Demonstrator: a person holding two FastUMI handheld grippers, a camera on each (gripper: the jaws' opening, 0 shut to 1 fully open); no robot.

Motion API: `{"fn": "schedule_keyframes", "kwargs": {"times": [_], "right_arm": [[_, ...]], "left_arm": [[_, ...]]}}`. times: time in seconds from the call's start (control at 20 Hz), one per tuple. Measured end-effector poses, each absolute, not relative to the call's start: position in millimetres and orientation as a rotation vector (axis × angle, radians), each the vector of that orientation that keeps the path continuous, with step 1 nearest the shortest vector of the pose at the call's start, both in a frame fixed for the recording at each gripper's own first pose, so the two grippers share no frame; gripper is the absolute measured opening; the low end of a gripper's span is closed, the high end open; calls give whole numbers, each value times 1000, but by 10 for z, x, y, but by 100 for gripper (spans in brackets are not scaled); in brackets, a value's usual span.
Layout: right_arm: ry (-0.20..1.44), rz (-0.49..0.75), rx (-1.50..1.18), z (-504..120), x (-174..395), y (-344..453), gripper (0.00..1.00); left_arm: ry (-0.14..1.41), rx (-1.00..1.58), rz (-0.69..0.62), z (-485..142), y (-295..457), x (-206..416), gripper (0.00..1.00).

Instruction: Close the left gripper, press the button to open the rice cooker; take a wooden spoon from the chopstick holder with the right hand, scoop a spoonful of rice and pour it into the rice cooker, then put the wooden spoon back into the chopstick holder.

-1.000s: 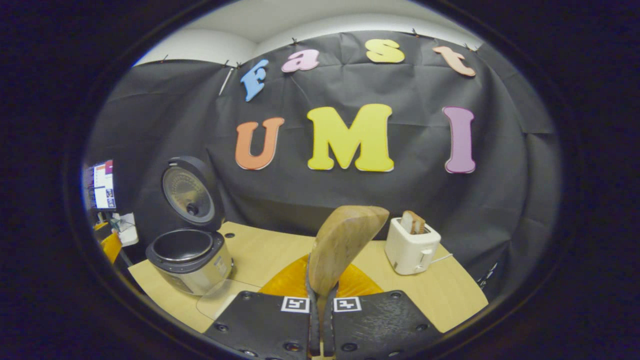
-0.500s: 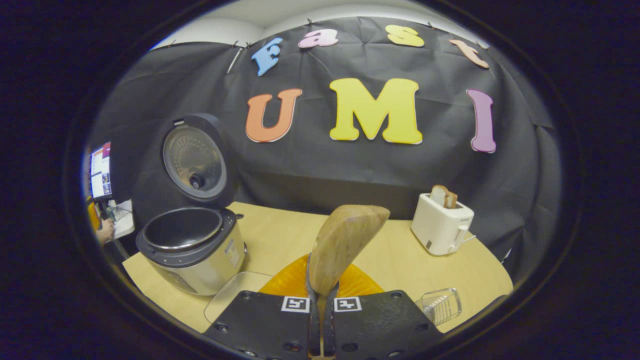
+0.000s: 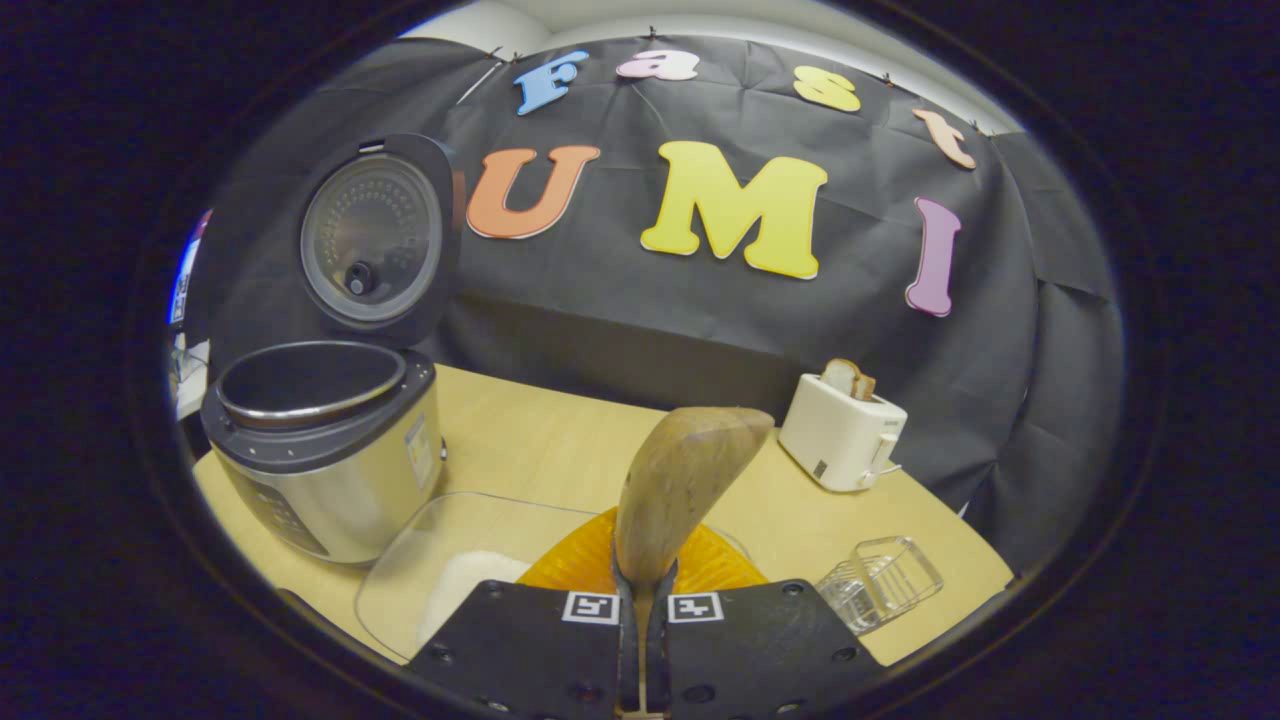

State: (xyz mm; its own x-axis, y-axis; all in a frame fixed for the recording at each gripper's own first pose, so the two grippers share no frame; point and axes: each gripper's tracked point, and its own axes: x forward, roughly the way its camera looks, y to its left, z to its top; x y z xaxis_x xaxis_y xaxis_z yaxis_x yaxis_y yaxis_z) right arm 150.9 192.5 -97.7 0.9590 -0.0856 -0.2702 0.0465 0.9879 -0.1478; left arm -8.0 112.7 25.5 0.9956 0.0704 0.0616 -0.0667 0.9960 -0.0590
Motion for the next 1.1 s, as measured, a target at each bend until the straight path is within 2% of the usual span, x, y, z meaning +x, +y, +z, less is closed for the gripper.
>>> {"fn": "schedule_keyframes", "kwargs": {"times": [0.2,0.7,0.95,1.1], "right_arm": [[314,-2,-8,-1026,1421,2201,3],[455,19,528,-1131,1372,1893,3],[488,19,873,-1215,1427,1804,3],[439,23,989,-1074,1405,1718,3]], "left_arm": [[-51,-64,59,215,1132,-65,99],[-25,-79,58,132,1156,10,99],[-16,-69,58,90,1125,68,99],[-3,-56,40,45,1067,101,99]]}}
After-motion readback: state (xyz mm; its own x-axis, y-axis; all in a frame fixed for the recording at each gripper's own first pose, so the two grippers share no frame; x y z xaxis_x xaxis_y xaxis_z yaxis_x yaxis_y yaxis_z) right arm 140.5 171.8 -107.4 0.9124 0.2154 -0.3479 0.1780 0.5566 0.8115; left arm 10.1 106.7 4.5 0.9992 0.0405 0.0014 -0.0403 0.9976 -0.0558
